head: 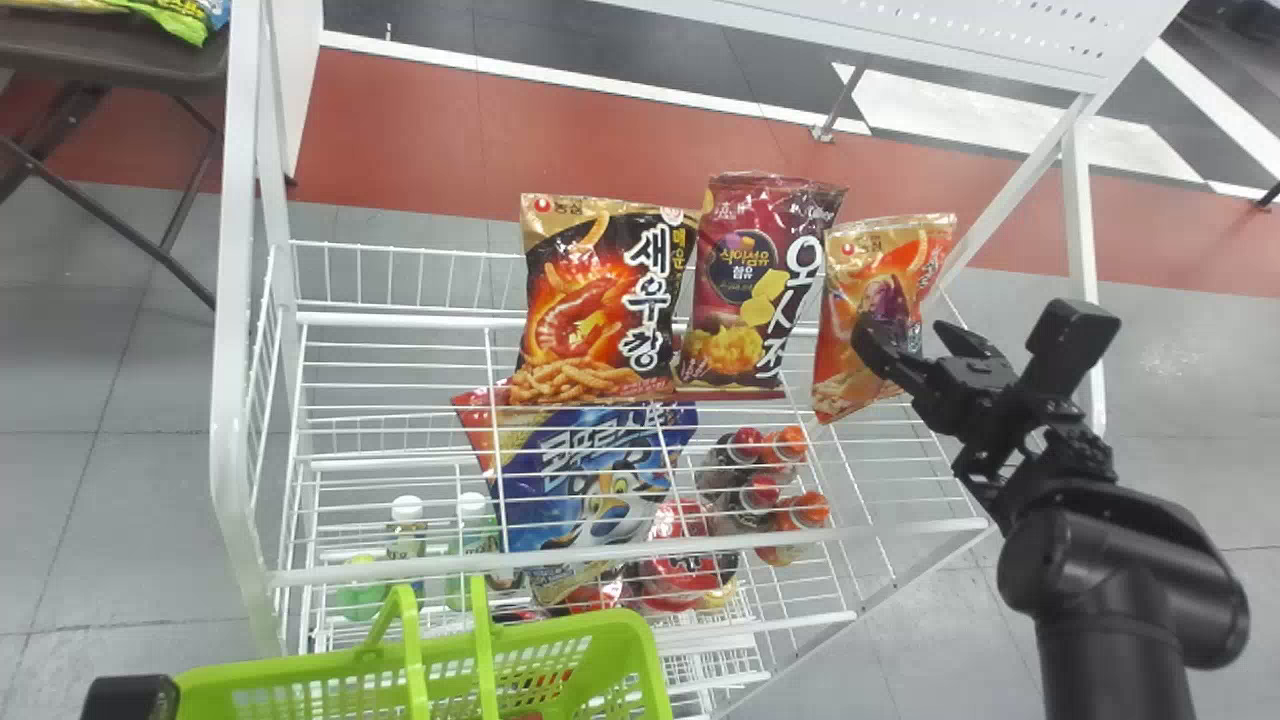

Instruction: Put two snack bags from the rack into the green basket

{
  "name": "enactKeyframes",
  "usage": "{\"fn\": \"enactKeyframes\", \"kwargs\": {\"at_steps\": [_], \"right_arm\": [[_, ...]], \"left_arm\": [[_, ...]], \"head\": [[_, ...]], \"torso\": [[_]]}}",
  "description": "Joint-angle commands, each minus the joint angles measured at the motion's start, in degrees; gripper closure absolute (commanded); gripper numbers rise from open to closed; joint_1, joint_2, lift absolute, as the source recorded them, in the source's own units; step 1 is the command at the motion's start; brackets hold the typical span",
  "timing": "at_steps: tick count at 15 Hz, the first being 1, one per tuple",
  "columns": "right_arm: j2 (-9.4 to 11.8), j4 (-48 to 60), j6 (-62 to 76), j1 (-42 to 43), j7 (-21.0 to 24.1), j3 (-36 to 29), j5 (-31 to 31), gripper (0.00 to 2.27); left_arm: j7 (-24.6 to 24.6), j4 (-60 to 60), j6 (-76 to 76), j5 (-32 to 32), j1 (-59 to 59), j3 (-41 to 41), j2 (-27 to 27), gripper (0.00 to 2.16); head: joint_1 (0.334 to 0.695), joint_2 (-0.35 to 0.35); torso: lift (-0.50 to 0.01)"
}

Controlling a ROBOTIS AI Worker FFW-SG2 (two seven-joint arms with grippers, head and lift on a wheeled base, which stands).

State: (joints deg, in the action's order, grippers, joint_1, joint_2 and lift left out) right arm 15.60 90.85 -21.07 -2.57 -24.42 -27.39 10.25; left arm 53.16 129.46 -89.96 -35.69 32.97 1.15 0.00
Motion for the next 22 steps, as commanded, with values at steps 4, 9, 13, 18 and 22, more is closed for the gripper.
{"fn": "enactKeyframes", "kwargs": {"at_steps": [4,9,13,18,22], "right_arm": [[-0.5,-4.4,-5.6,5.9,-1.9,1.0,-2.9,1.98],[-1.4,0.6,-4.2,2.4,1.8,-0.9,-0.9,2.24],[-1.4,7.3,-5.3,-2.8,4.1,-4.0,5.5,2.24],[-2.8,25.5,-12.5,-17.2,3.8,-10.0,20.2,2.24],[-6.4,42.7,-39.2,-24.3,0.3,-18.2,30.8,2.24]], "left_arm": [[0.0,-0.1,-0.1,-0.1,-0.1,0.6,-0.1,1.47],[-0.6,0.4,-0.1,-0.1,-0.5,0.5,0.0,1.47],[-0.8,0.4,-0.1,0.0,-0.5,0.3,-0.1,1.47],[-0.5,0.4,-0.1,-0.1,-0.5,0.7,0.0,1.47],[-0.6,0.3,-0.1,-0.1,-0.8,0.5,-0.1,1.47]], "head": [[0.695,-0.350],[0.695,-0.350],[0.695,-0.350],[0.695,-0.350],[0.695,-0.350]], "torso": [[-0.006],[-0.006],[-0.006],[-0.006],[-0.006]]}}
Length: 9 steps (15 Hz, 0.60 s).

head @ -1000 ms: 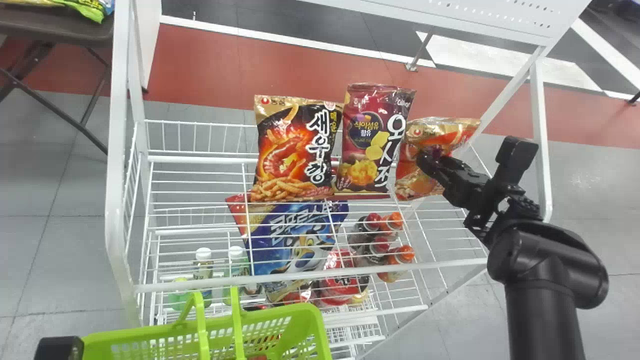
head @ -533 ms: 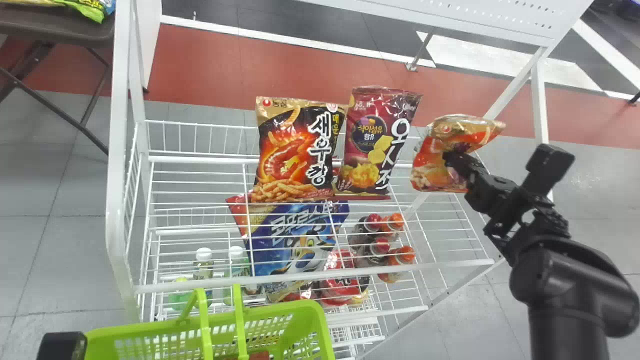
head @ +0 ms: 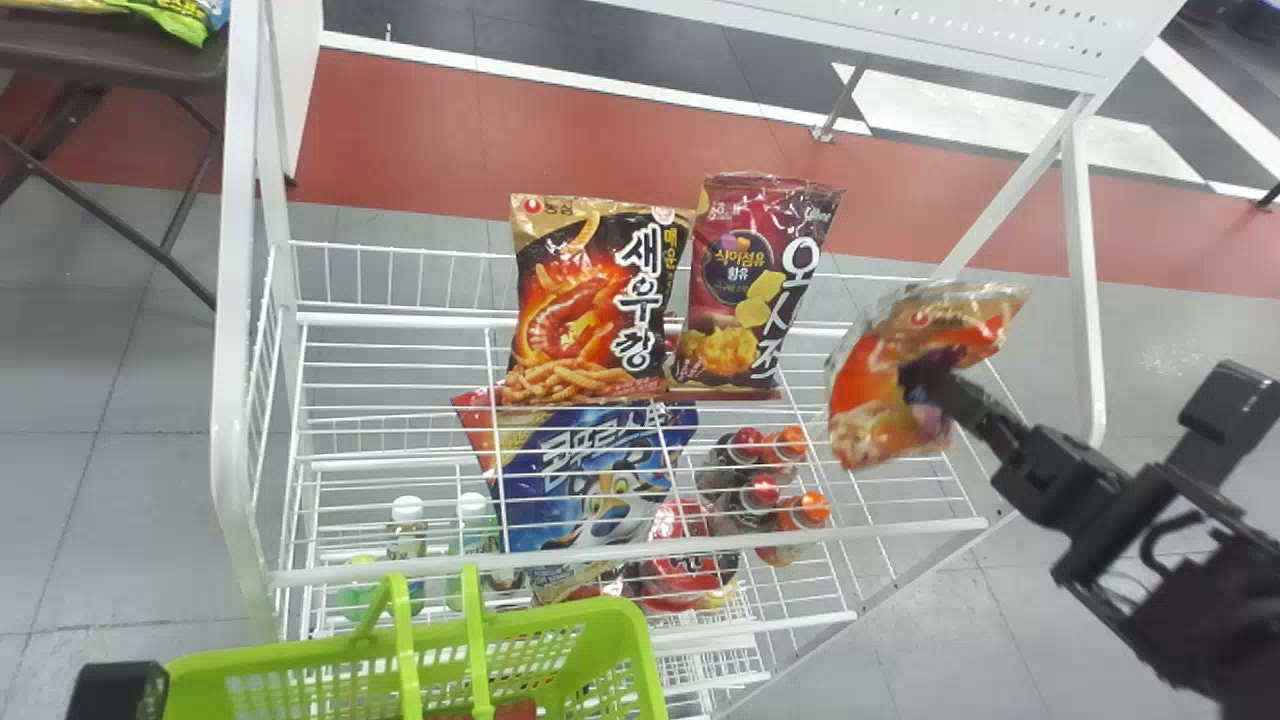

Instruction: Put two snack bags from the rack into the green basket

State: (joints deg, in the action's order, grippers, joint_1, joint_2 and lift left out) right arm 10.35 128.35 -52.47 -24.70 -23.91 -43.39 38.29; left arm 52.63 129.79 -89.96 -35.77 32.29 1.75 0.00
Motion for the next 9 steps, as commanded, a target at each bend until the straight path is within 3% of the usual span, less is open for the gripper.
{"fn": "enactKeyframes", "kwargs": {"at_steps": [1,4,6,9], "right_arm": [[-1.9,8.3,-15.5,-3.1,-1.1,-4.1,5.3,2.24],[-3.8,12.2,-37.6,-3.1,-3.8,-8.5,15.3,2.24],[-4.5,12.2,-37.6,-3.2,-3.8,-10.0,22.2,2.24],[-5.3,11.5,-37.6,-4.1,-4.0,-8.3,26.8,2.24]], "left_arm": [[-0.2,-0.1,-0.1,0.0,-0.1,-0.2,-0.1,1.47],[-0.2,-0.2,-0.1,0.0,-0.2,-0.5,-0.1,1.47],[-0.2,-0.4,-0.1,0.0,-0.3,-0.6,-0.1,1.47],[-0.3,-0.6,-0.1,0.1,-0.5,-1.0,-0.1,1.47]], "head": [[0.695,-0.350],[0.695,-0.350],[0.695,-0.350],[0.695,-0.350]], "torso": [[-0.006],[-0.006],[-0.006],[-0.006]]}}
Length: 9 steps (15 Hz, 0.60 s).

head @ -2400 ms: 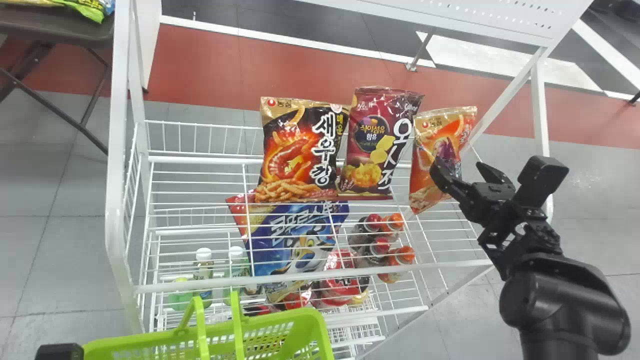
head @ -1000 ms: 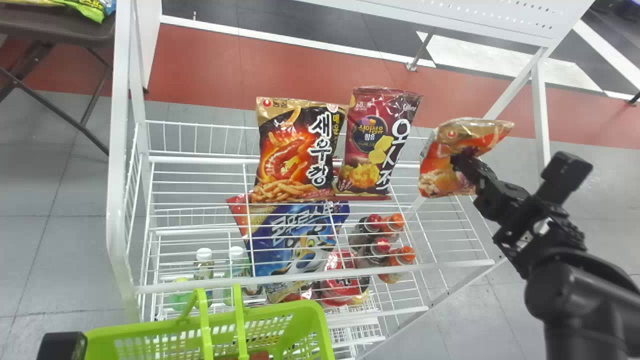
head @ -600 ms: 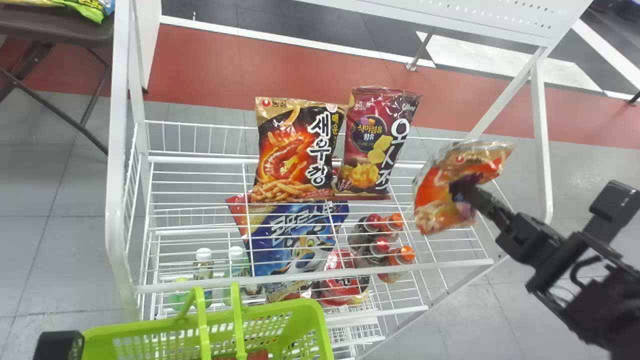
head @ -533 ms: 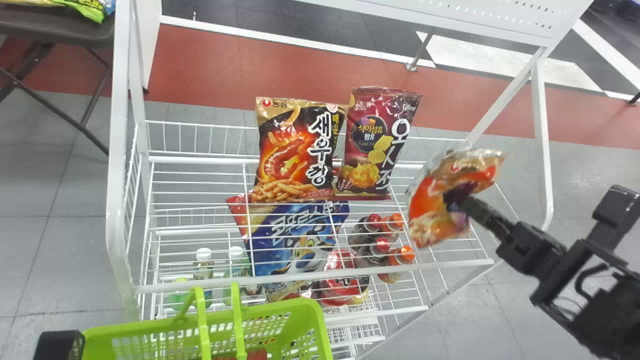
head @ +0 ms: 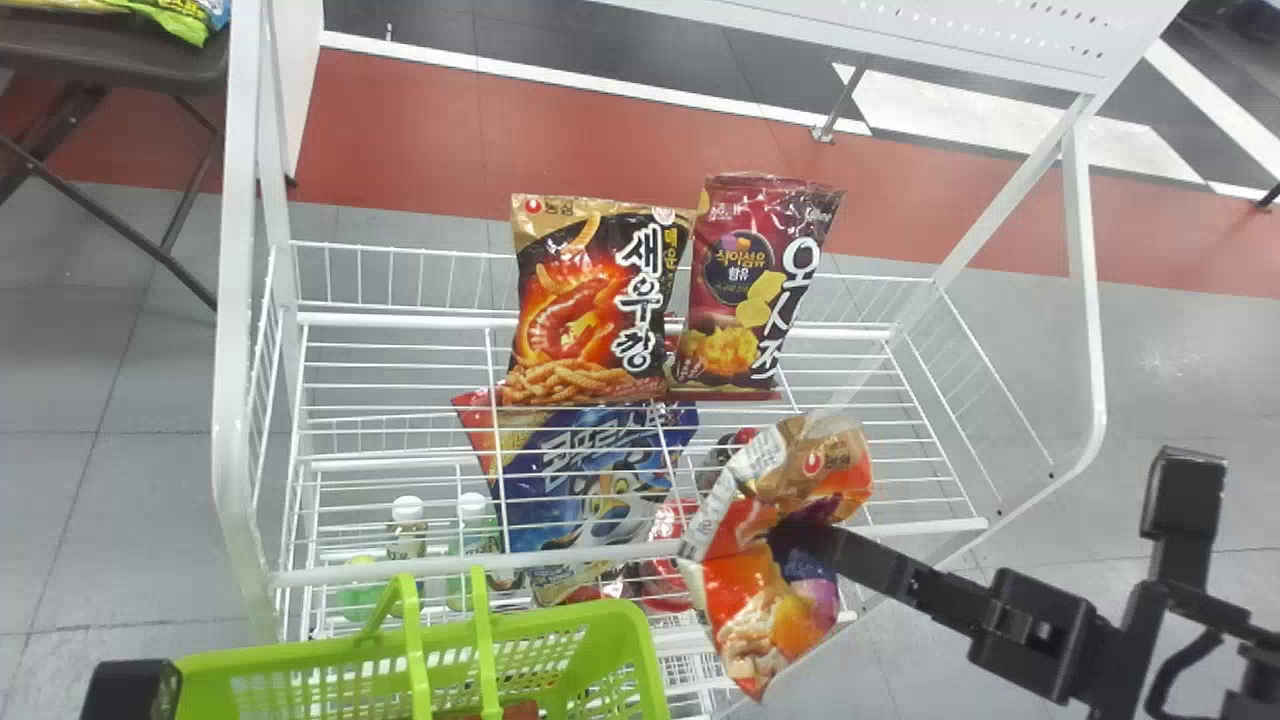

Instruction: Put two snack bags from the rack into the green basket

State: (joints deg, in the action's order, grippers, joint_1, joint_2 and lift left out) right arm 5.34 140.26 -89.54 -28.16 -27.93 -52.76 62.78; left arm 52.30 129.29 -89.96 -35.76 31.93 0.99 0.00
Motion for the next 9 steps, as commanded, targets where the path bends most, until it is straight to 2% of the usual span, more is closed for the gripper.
{"fn": "enactKeyframes", "kwargs": {"at_steps": [1,5,9], "right_arm": [[-0.4,-0.4,-0.5,-1.6,0.0,2.0,3.3,2.24],[-0.9,-1.4,-0.5,-5.3,1.6,9.2,3.2,2.24],[-0.3,-4.6,-0.5,-7.3,3.8,16.9,-2.5,2.24]], "left_arm": [[-0.1,-0.2,-0.1,0.3,-0.2,-0.7,-0.1,1.47],[-0.1,-0.3,-0.1,0.3,-0.1,-0.9,-0.1,1.47],[-0.4,-0.3,-0.1,0.4,-0.2,-1.3,-0.1,1.47]], "head": [[0.695,-0.350],[0.695,-0.350],[0.695,-0.350]], "torso": [[-0.006],[-0.006],[-0.006]]}}
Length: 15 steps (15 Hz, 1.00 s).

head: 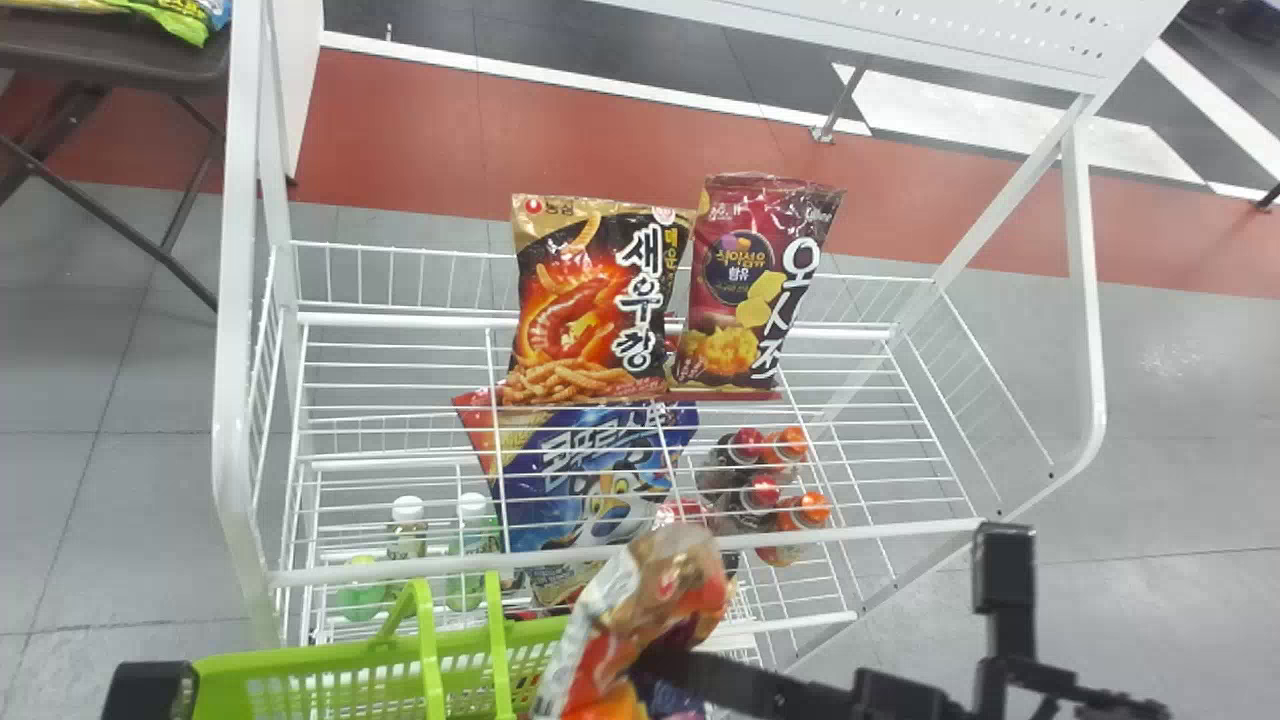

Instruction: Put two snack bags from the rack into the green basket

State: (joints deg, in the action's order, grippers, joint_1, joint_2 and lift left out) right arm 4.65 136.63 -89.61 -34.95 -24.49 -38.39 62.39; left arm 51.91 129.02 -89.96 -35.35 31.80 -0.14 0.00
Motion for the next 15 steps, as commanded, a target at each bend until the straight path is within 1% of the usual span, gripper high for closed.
{"fn": "enactKeyframes", "kwargs": {"at_steps": [1,3,4,6,7,8,9,10,11,13,15], "right_arm": [[1.1,-2.2,-0.5,-0.5,0.9,4.6,-3.3,2.24],[2.6,-4.9,-0.5,-0.4,2.6,8.2,-5.1,2.24],[3.1,-6.0,-0.5,-0.1,2.7,9.6,-6.1,2.24],[4.3,-6.8,-0.5,0.1,4.5,10.9,-6.4,2.24],[4.5,-6.8,-0.5,0.4,5.5,11.1,-6.4,2.24],[5.2,-6.8,-0.5,0.9,5.7,11.5,-6.6,2.13],[6.9,-6.7,-0.5,2.1,5.8,12.8,-8.2,1.84],[7.2,-6.7,-0.5,4.0,5.9,12.7,-9.3,1.02],[7.2,-6.2,-0.5,4.4,6.0,12.0,-9.3,0.00],[7.2,-4.4,-0.5,4.4,6.0,10.4,-8.6,0.00],[7.2,-3.5,-0.5,4.4,6.0,9.6,-8.2,0.05]], "left_arm": [[-0.1,0.1,-0.1,0.0,0.0,0.0,-0.1,1.47],[-0.1,0.3,-0.1,0.0,-0.1,-0.3,-0.1,1.47],[0.0,0.4,-0.1,0.0,0.0,-0.3,-0.1,1.47],[0.0,0.4,-0.1,0.0,-0.1,-0.3,-0.1,1.47],[-0.1,0.4,-0.1,0.1,-0.1,-0.3,-0.1,1.47],[-0.3,0.4,-0.1,0.1,-0.1,-0.4,-0.1,1.47],[-0.4,0.4,-0.1,0.2,-0.1,-0.6,-0.1,1.47],[-0.4,0.4,-0.1,0.4,-0.3,-0.9,-0.1,1.47],[-0.4,0.4,-0.1,0.5,-0.3,-1.0,-0.1,1.47],[-0.5,0.4,-0.1,0.5,-0.4,-1.0,-0.1,1.47],[-0.5,0.4,-0.1,0.5,-0.4,-1.2,-0.1,1.47]], "head": [[0.695,-0.350],[0.695,-0.350],[0.695,-0.350],[0.695,-0.350],[0.695,-0.350],[0.695,-0.350],[0.695,-0.350],[0.695,-0.350],[0.695,-0.350],[0.695,-0.350],[0.695,-0.350]], "torso": [[-0.006],[-0.006],[-0.006],[-0.006],[-0.006],[-0.006],[-0.006],[-0.006],[-0.006],[-0.006],[-0.006]]}}
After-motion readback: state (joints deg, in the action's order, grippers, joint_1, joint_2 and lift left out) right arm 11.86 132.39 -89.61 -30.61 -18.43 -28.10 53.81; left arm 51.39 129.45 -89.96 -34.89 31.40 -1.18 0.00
